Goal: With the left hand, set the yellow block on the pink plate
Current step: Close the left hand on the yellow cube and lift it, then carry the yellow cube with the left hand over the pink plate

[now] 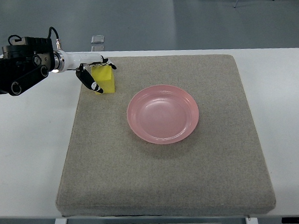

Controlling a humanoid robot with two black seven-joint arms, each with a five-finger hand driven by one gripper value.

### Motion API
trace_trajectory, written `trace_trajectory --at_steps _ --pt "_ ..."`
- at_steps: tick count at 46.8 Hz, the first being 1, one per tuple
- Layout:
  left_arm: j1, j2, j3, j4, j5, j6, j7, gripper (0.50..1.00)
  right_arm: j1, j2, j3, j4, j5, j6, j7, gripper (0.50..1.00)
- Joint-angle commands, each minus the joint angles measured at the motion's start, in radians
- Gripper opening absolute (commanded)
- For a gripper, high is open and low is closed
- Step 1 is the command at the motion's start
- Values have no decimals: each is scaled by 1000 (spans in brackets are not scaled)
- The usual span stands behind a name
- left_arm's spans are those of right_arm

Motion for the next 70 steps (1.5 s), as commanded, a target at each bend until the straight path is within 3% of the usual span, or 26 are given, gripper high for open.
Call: trace_trajectory --at_steps 1,12,21,55,70 --pt "4 -2 -1 9 -1 21 0 776 0 0 0 0 0 0 0 924" --pt "4 -3 -1 21 -1 74 2 662 0 0 0 0 0 0 0 924" --pt "-1 -3 -3 21 -5 117 5 501 0 0 0 0 0 0 0 924" --pt "-13 -5 -103 66 -41 102 5 500 0 0 0 0 0 0 0 924" --pt "-64 -3 -121 -158 -28 117 14 500 0 0 0 0 0 0 0 924"
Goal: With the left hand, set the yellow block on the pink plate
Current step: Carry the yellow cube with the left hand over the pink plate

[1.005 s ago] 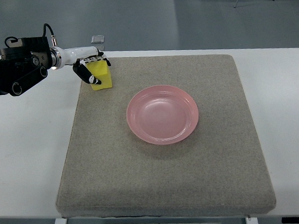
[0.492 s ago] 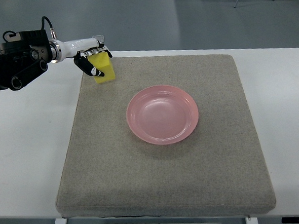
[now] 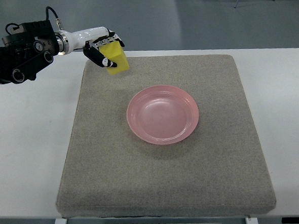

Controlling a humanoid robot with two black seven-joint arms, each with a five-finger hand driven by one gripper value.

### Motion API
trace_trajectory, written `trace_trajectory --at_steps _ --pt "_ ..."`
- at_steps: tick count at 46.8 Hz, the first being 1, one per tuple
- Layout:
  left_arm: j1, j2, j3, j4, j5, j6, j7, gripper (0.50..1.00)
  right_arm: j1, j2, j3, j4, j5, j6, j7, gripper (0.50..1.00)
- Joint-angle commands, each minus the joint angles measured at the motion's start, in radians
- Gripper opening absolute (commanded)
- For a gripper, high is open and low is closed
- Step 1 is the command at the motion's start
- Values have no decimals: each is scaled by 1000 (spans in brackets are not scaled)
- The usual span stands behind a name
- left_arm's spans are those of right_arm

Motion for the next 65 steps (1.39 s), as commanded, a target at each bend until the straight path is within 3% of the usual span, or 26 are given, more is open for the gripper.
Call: trace_trajectory --at_steps 1,27,49,65 --pt "-15 0 0 -66 17 2 5 500 0 0 0 0 0 0 0 924" --pt "-48 -49 3 -330 212 -7 13 506 0 0 0 0 0 0 0 924" --pt "-22 -77 22 -320 234 -13 13 510 0 0 0 0 0 0 0 924" --pt "9 -78 23 -274 232 -10 13 546 0 0 0 0 0 0 0 924"
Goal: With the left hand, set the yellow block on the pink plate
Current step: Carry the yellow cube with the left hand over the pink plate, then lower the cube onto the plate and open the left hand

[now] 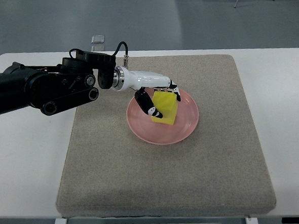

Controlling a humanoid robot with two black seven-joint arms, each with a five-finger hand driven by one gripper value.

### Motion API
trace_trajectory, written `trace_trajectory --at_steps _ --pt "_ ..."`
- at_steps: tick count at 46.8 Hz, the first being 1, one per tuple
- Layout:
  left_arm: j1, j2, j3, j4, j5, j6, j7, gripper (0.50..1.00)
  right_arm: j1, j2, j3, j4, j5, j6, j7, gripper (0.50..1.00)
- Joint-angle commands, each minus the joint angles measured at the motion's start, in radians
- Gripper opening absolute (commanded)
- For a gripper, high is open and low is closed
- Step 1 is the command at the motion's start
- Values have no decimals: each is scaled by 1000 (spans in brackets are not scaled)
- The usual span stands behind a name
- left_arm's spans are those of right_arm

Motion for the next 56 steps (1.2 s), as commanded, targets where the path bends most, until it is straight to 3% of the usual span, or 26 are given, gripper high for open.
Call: trace_trajectory --at_steps 1,4,11,15,21,25,33,56 --pt "9 -1 0 19 -2 2 0 548 0 0 0 0 0 0 0 924" --pt "12 -1 0 30 -2 2 0 557 0 0 0 0 0 0 0 924" --pt "23 -3 -1 36 -2 2 -2 660 0 0 0 0 0 0 0 924" --pt "24 -1 0 36 -2 2 -2 675 0 0 0 0 0 0 0 924" --pt "24 -1 -1 35 -2 2 -3 773 0 0 0 0 0 0 0 924" --pt "24 -1 -1 35 -3 2 -3 893 0 0 0 0 0 0 0 924" --pt "26 -1 -6 33 -3 3 -3 962 0 0 0 0 0 0 0 924" --pt "13 27 -64 36 -20 10 -3 973 0 0 0 0 0 0 0 924"
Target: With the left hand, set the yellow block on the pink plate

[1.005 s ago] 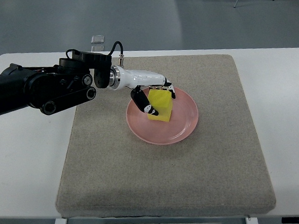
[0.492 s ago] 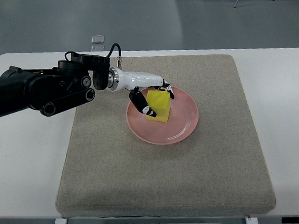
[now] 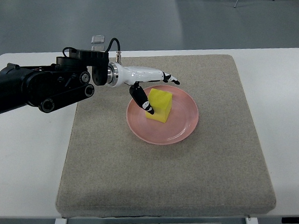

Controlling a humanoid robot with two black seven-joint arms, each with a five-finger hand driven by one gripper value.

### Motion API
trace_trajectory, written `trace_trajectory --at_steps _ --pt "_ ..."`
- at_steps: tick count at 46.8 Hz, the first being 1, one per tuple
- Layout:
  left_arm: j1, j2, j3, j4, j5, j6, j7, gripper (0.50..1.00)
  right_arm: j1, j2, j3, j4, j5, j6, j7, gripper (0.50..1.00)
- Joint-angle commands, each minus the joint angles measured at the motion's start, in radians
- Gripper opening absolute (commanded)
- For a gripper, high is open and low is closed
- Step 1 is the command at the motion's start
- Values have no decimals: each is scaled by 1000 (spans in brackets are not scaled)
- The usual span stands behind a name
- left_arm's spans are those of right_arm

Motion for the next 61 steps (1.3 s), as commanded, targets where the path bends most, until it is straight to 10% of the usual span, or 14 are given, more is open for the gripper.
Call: trace_trajectory --at_steps 1,29,61 --pt "6 17 -30 3 -1 0 0 973 0 0 0 0 0 0 0 924" --pt "15 60 -114 58 -7 2 0 975 0 0 0 0 0 0 0 924" --pt "81 -10 -194 497 -390 49 -6 973 0 0 0 0 0 0 0 924"
